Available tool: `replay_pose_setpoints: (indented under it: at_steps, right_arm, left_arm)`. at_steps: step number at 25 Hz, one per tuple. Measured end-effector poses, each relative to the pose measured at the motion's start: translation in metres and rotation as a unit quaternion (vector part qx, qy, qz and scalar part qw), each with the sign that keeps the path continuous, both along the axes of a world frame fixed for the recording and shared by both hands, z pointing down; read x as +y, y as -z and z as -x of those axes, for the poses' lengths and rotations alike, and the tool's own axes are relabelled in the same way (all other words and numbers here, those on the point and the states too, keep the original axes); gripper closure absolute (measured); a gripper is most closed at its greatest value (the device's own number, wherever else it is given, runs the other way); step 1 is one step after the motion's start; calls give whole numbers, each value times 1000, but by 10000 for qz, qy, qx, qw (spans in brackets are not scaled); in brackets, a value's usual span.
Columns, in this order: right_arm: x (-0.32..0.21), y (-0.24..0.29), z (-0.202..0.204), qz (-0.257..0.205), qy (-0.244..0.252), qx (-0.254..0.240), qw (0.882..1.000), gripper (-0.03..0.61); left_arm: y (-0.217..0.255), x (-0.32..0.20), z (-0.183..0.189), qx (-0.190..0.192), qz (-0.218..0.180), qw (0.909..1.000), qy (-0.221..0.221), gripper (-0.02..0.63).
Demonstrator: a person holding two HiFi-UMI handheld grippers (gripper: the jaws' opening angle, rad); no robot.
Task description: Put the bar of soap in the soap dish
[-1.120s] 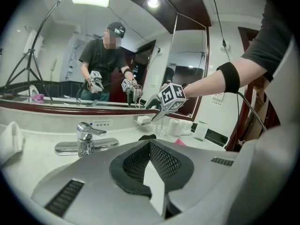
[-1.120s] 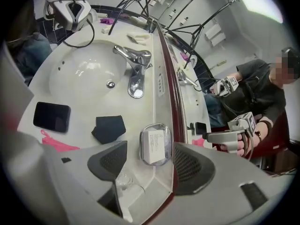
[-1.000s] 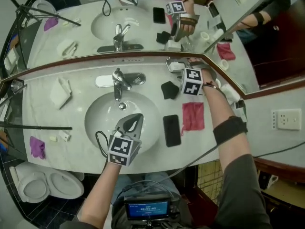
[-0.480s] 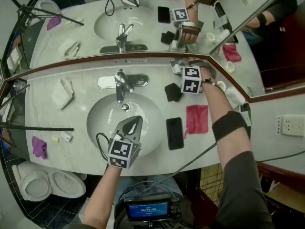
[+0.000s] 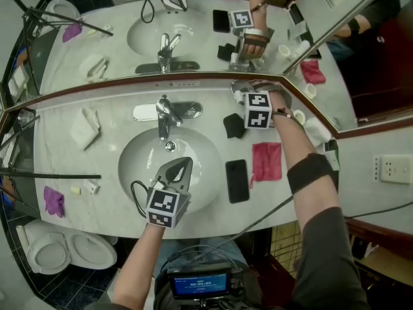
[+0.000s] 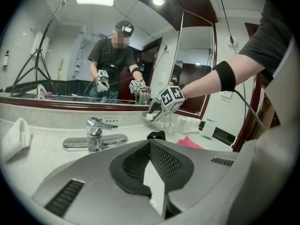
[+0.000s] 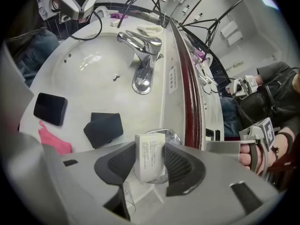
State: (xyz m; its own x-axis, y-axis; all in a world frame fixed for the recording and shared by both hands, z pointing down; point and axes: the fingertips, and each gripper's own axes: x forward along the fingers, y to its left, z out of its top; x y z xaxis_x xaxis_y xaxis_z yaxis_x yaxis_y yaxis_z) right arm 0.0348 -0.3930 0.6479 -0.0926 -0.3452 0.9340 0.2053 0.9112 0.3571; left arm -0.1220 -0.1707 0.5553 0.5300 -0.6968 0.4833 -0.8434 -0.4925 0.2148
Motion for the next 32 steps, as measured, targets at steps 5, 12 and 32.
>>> replay_pose_setpoints:
  at_steps: [5,12,32]
  right_arm:
    - [1,7,6,-25,-61,-85,9999,367]
    - [-4,35,11,-132,-819,-932,9922,367]
    - [43,166,-34,-799,-3093,-3372,8856,365]
  left_arm:
    - [1,0,2,10,26,10000,-25,614]
    - [7,-1,-2,-8,6,9998,-193,614]
    - [37,10,-25,-264,-120,9950,-955,614]
